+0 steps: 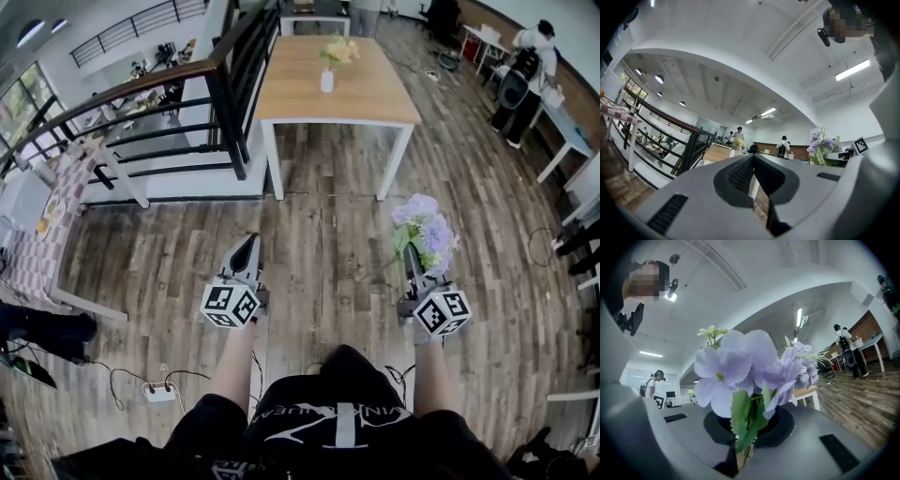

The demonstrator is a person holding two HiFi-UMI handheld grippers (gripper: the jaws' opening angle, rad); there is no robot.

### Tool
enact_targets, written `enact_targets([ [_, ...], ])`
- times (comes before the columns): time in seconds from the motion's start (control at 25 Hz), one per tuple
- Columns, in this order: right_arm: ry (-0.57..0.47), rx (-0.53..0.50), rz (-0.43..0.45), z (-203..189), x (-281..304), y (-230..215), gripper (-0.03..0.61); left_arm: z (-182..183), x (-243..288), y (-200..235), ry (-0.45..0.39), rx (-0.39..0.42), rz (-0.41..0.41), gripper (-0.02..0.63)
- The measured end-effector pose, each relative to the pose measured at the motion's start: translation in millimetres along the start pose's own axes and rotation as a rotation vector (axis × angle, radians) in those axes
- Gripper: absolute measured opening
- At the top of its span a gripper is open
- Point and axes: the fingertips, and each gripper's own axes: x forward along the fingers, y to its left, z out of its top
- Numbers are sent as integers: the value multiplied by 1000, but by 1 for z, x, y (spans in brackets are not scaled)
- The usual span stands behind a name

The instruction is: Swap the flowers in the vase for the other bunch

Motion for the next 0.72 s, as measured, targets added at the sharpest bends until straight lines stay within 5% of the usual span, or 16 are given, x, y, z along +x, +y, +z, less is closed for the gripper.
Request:
enact_targets([
  [0.72, 2, 53, -11, 14, 145, -103, 48, -1, 150, 58, 2, -15, 28, 9],
])
